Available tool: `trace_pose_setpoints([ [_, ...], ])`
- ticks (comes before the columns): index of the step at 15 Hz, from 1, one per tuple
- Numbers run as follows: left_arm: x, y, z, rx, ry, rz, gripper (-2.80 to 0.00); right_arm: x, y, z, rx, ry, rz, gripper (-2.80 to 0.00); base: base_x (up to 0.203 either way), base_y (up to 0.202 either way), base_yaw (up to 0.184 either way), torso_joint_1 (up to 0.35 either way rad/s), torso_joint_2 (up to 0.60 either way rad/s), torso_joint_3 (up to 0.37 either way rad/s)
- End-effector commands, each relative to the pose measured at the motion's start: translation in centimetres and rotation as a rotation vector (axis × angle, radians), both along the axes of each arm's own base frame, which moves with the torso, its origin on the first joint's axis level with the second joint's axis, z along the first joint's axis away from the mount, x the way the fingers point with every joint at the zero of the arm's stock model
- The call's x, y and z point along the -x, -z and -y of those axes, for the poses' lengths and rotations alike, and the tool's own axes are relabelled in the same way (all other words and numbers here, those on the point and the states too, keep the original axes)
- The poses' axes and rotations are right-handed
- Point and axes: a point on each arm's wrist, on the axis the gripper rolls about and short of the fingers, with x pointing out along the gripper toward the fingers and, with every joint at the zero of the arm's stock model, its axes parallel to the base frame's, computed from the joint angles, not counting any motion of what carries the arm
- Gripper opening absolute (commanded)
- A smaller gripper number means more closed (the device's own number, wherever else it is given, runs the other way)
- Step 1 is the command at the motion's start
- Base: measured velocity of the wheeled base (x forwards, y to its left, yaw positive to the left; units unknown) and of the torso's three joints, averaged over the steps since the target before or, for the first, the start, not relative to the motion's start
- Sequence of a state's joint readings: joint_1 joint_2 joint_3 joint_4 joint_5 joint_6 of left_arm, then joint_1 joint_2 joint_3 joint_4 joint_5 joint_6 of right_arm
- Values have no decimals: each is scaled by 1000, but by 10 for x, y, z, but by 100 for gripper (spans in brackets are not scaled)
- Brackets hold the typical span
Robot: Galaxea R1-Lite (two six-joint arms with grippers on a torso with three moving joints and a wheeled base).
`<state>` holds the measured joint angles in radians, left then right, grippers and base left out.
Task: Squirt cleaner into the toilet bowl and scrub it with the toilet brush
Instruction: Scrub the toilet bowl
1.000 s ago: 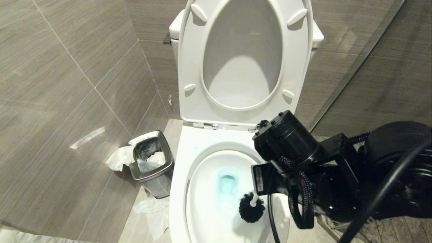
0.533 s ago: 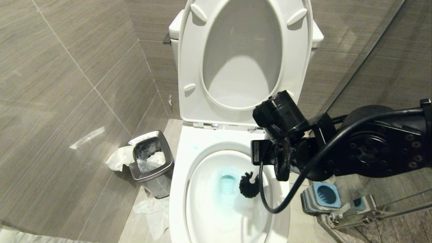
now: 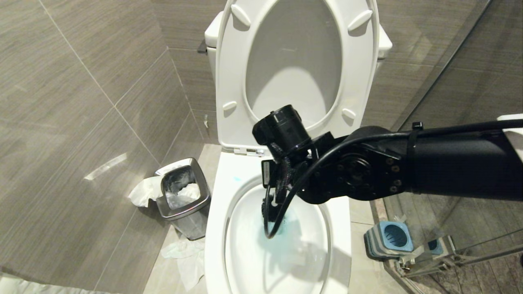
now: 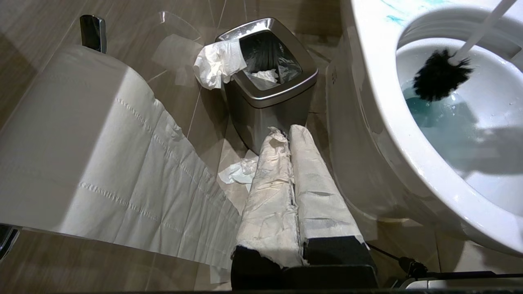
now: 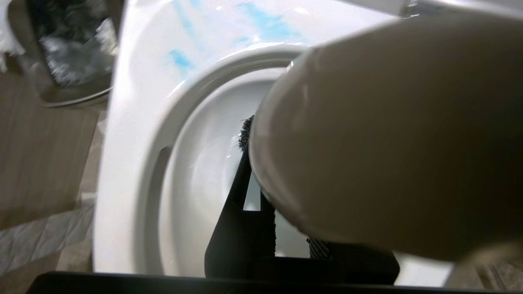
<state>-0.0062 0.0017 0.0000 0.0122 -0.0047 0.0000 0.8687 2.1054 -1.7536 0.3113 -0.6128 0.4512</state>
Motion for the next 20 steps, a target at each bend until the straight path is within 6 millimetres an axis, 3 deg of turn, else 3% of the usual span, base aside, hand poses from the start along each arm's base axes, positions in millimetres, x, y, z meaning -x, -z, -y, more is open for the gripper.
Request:
trace_pose_setpoints([
  [1,0,0,0,0,0,0,-280,15,16,-25,24,-58,-19,-280,0,0,0,0,0,0],
  [3,0,0,0,0,0,0,-280,37,12,-32,23,-93,-17,-280,0,0,0,0,0,0],
  [6,0,0,0,0,0,0,-280,68,5,-22,31,-137,-32,-280,0,0,0,0,0,0],
  [12,0,0,0,0,0,0,-280,112,13,39,77,-116,-103,-280,0,0,0,0,0,0],
  [16,0,0,0,0,0,0,-280,104,7,68,43,-19,-101,-280,0,0,0,0,0,0],
  [20,0,0,0,0,0,0,-280,67,10,94,53,116,-105,-280,0,0,0,0,0,0],
])
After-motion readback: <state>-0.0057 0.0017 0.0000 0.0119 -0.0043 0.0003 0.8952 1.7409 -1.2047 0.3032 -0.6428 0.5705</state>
